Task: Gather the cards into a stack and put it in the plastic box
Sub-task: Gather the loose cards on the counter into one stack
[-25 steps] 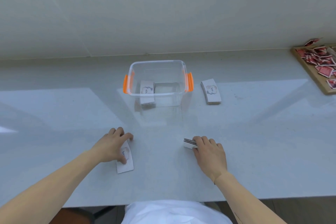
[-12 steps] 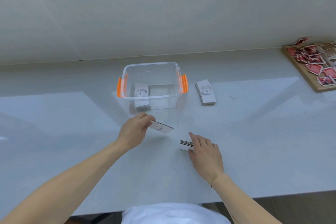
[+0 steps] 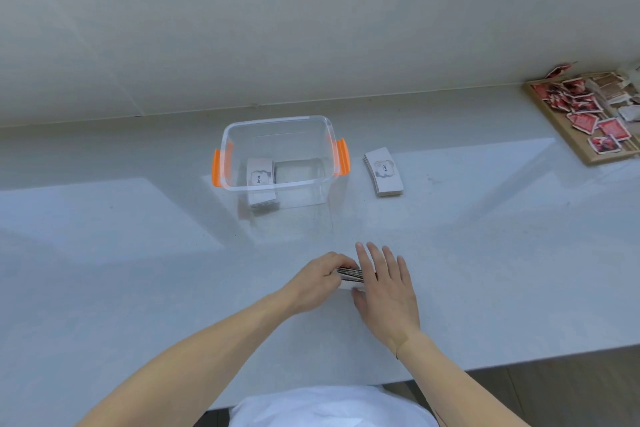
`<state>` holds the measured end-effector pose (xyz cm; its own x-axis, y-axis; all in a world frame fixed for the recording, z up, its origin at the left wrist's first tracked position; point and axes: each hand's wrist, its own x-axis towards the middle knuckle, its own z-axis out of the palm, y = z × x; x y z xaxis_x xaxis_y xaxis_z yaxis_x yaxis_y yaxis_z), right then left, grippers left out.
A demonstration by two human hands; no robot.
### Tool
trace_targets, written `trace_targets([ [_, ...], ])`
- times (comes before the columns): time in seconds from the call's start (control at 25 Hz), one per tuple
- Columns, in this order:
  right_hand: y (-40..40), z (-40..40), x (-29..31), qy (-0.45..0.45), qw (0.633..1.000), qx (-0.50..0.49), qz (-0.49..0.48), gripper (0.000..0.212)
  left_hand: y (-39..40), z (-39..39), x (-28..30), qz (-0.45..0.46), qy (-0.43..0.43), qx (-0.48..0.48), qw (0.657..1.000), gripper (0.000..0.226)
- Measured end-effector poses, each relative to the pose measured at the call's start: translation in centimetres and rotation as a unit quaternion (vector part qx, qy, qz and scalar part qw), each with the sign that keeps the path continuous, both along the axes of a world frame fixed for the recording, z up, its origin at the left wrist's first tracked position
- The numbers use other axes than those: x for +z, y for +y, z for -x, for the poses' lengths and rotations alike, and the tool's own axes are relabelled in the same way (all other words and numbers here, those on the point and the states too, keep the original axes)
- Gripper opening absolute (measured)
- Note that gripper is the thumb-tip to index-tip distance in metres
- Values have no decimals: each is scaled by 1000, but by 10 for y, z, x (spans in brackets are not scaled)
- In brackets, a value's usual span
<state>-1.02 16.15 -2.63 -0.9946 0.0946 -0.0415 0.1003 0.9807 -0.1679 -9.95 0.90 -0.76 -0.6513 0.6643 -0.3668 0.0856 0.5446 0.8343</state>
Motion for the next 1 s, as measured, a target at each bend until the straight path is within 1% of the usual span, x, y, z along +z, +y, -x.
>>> trace_targets([
  [0.08, 1, 1, -2, 3, 1000, 2, -8, 83, 2, -2, 0, 8, -11, -9, 1000, 52],
  [0.2, 2, 2, -3, 2, 1000, 4, -25, 75, 7, -6, -2, 26, 7, -27, 999, 54],
  [0.32, 1, 1, -4, 5, 1000, 5, -19, 70, 13, -12, -7, 37, 40, -22, 998, 45],
  [0.48, 3, 3, -3, 6, 1000, 3, -12, 64, 20, -16, -13, 70, 110, -18, 991, 38],
  [0.56, 3, 3, -3, 7, 1000, -6, -18, 56, 20, -18, -16, 81, 137, -17, 987, 34],
  [0.64, 2, 3, -1, 11, 1000, -12, -18, 40, 19, -22, -18, 75, 152, -2, 985, 32],
  [0.72, 1, 3, -1, 8, 1000, -12, -6, 29, 18, -25, -19, 51, 121, 54, 990, 32],
  [0.8, 1, 3, 1, 7, 1000, -15, -2, 24, 17, -27, -20, 33, 80, 101, 991, 32],
  [0.92, 0, 3, 3, 4, 1000, -9, -8, 23, 16, -25, -21, 15, 56, 117, 991, 22],
  [1.0, 1, 4, 5, -9, 1000, -7, 9, 21, 16, -23, -20, -6, 9, 144, 990, 19],
])
